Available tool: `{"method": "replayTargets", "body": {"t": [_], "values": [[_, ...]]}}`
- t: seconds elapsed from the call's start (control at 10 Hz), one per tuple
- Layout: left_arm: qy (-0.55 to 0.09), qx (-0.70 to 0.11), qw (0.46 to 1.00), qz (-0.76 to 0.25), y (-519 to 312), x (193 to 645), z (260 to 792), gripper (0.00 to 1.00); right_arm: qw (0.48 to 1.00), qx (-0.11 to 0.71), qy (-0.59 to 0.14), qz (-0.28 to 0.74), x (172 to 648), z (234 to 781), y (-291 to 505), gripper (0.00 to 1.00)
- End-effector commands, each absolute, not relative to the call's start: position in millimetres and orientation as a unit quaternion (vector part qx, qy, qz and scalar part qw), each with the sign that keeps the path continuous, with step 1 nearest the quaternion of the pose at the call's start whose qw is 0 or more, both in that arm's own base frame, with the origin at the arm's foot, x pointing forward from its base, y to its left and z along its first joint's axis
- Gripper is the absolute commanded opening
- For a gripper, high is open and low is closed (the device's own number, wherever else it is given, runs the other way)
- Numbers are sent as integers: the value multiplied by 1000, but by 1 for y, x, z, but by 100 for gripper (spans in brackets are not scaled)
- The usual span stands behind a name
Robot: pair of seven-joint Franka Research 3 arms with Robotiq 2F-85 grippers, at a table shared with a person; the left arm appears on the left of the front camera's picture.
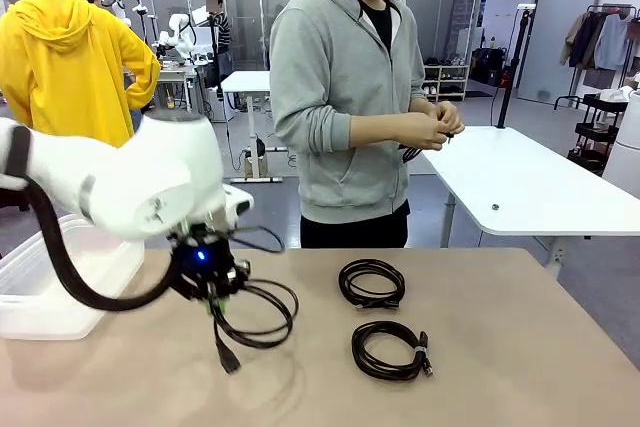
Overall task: Organize and store the cables.
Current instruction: Place the Power Cable into the Organizing box.
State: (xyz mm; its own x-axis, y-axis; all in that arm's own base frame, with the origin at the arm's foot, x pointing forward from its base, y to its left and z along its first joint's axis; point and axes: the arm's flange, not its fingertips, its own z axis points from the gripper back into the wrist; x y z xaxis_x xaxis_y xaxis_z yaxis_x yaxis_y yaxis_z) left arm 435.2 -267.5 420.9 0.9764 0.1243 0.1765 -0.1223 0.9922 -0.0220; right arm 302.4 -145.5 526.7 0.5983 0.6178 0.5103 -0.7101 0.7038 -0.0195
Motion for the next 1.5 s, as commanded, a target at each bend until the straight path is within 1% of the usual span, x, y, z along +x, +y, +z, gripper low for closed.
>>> {"method": "replayTargets", "body": {"t": [0.0,0.2,0.3,0.5,0.6,0.7,0.8,1.1,1.3,1.4], "values": [[-141,22,990,-9,-243,428,483,0,893,98,-244,365,302,529,-143,100],[-169,24,985,-39,-214,423,522,0,893,98,-244,365,302,529,-143,100],[-184,20,981,-52,-196,425,532,0,893,98,-244,365,302,529,-143,100],[-200,15,976,-79,-144,434,546,0,893,98,-244,365,302,529,-143,100],[-217,17,968,-127,-110,435,558,0,893,98,-244,365,302,529,-143,100],[-235,20,965,-115,-73,441,567,0,893,98,-244,365,302,529,-143,100],[-233,53,965,-107,-35,451,568,0,893,98,-244,365,302,529,-143,100],[-252,23,956,-148,55,481,567,0,893,98,-244,365,302,529,-143,100],[-253,15,957,-139,85,503,561,0,893,98,-244,365,302,529,-143,100],[-249,28,958,-136,92,514,552,0,893,98,-244,365,302,529,-143,100]]}}
